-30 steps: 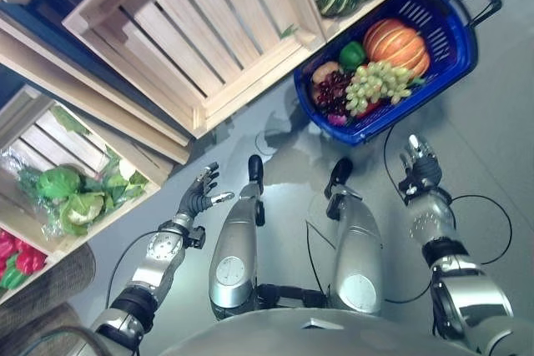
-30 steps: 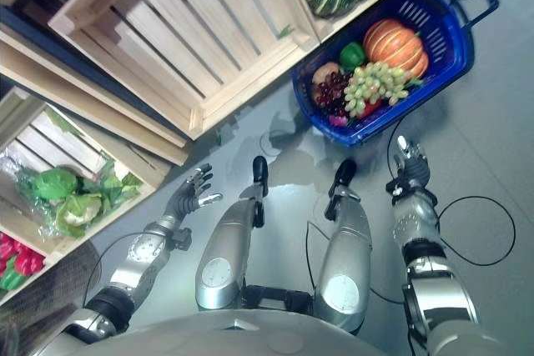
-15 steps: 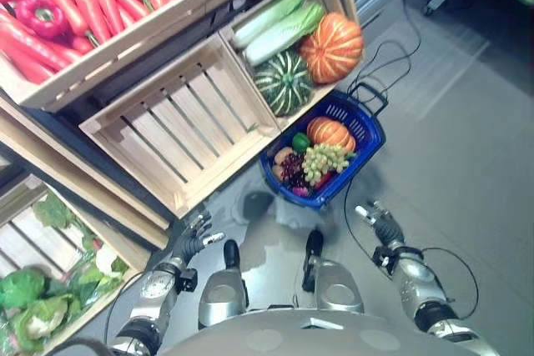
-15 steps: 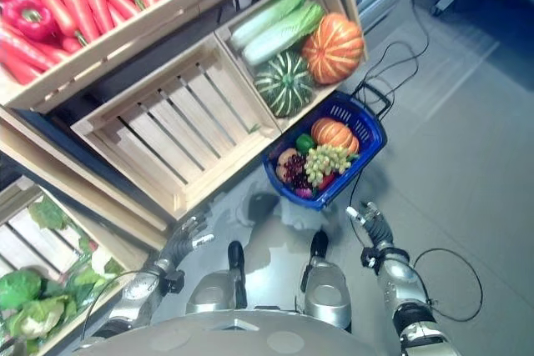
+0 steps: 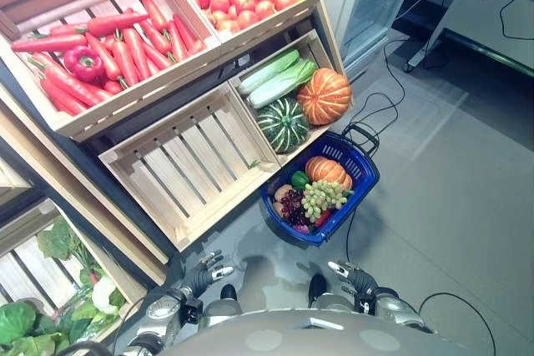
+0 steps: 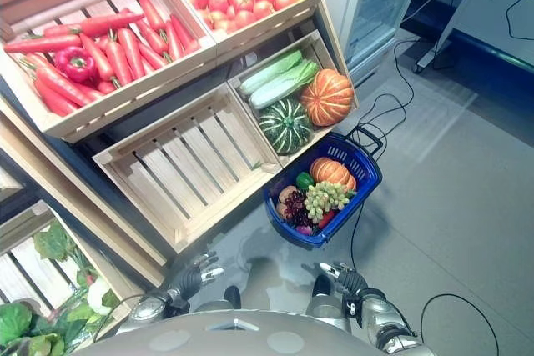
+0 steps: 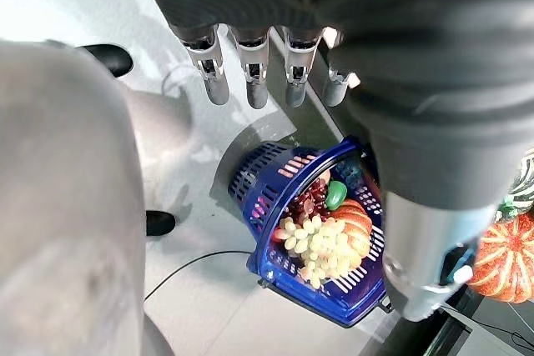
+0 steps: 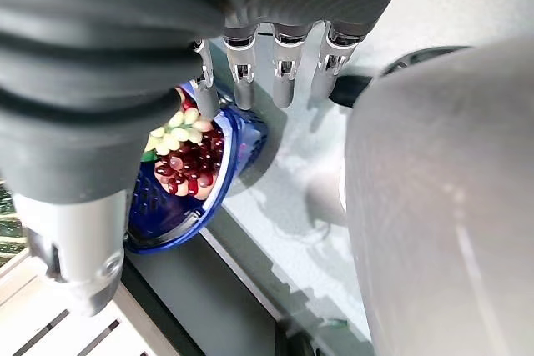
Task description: Pick up fruits and vegetables into the basket
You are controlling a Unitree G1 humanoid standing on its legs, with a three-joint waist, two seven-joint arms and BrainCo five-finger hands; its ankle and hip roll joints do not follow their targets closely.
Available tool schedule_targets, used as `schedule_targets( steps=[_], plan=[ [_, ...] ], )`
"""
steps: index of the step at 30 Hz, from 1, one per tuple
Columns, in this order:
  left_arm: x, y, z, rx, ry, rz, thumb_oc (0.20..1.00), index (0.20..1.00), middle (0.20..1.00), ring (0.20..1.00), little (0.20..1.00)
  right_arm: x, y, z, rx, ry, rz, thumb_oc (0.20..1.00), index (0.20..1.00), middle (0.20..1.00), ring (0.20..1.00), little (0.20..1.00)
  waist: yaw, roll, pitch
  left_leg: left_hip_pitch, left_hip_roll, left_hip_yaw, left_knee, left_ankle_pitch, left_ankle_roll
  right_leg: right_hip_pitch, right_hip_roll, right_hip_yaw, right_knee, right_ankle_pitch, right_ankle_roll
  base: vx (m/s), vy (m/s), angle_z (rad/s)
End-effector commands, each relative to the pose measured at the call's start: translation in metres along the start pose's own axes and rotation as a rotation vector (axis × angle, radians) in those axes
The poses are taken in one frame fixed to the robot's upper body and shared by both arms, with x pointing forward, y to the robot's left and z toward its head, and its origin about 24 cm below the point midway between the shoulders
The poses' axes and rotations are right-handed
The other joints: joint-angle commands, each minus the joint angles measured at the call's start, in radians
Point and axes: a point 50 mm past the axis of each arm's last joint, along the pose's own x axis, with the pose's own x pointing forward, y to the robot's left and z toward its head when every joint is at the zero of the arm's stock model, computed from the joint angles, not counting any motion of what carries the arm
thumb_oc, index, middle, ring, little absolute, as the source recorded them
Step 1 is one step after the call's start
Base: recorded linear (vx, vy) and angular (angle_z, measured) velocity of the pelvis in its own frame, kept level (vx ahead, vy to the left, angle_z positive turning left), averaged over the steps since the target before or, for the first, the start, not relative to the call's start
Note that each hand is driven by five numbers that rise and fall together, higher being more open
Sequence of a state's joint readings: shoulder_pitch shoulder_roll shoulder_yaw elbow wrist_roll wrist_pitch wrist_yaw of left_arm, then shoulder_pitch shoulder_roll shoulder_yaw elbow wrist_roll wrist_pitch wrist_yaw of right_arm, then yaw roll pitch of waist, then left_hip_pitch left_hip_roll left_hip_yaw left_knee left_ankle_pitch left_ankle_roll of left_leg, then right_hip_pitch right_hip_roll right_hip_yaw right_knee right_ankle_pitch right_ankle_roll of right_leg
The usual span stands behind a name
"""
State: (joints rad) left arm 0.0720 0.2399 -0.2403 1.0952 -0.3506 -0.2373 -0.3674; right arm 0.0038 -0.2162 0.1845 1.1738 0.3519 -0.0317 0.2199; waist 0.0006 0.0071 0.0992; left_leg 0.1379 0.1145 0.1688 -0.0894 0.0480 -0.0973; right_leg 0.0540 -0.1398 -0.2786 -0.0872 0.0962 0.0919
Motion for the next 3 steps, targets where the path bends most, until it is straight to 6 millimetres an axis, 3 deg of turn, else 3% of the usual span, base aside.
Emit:
schedule_targets(
  steps=[1, 3],
  plan=[
    [0.0129, -0.0057, 0.0228, 0.057, -0.026, -0.066, 1.000, 1.000, 1.000, 1.000, 1.000, 0.0030, 0.0067, -0.0023, -0.057, 0.065, 0.049, 1.000, 1.000, 1.000, 1.000, 1.000, 0.014, -0.010, 0.048, -0.021, -0.022, 0.019, 0.047, -0.070, 0.038, 0.050, -0.083, -0.037, 0.071, -0.065, 0.084, 0.00, 0.000, 0.00],
    [0.0137, -0.0060, 0.0225, 0.075, -0.005, -0.067, 1.000, 1.000, 1.000, 1.000, 1.000, 0.0026, 0.0055, -0.0043, -0.062, 0.087, 0.056, 1.000, 1.000, 1.000, 1.000, 1.000, 0.014, -0.009, 0.045, -0.020, -0.021, 0.019, 0.055, -0.075, 0.040, 0.052, -0.083, -0.034, 0.073, -0.069, 0.082, 0.00, 0.000, 0.00]
  ],
)
